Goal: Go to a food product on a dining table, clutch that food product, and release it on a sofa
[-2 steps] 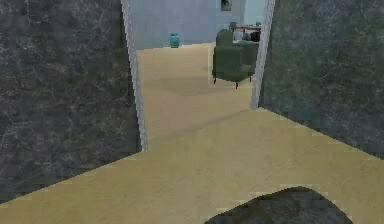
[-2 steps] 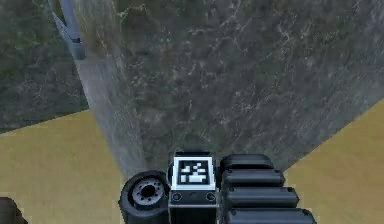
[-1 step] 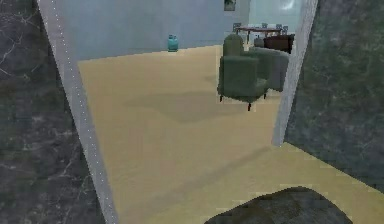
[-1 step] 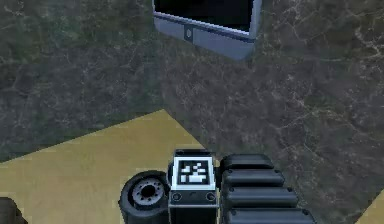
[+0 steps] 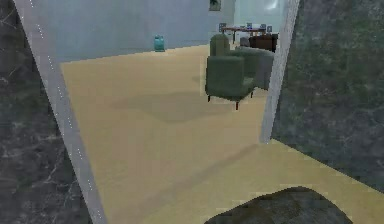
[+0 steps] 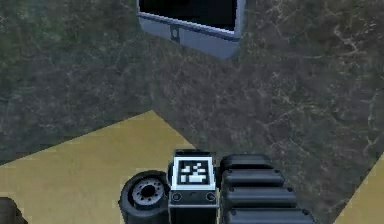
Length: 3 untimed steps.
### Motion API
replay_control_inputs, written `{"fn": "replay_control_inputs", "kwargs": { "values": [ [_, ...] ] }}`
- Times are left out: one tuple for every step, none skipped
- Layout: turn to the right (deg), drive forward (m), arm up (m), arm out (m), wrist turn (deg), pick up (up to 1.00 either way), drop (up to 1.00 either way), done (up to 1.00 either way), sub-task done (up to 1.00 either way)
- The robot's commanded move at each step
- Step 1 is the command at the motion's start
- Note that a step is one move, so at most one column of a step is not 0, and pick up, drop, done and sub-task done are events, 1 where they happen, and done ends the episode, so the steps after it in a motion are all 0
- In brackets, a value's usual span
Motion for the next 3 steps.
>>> {"fn": "replay_control_inputs", "kwargs": {
  "values": [
    [0.0, 0.65, 0.00, 0.00, 0.0, 0.00, 0.00, 0.00, 0.00],
    [-15.0, 0.00, 0.00, 0.00, 0.0, 0.00, 0.00, 0.00, 0.00],
    [0.0, 0.90, 0.00, 0.00, 0.0, 0.00, 0.00, 0.00, 0.00]
  ]
}}
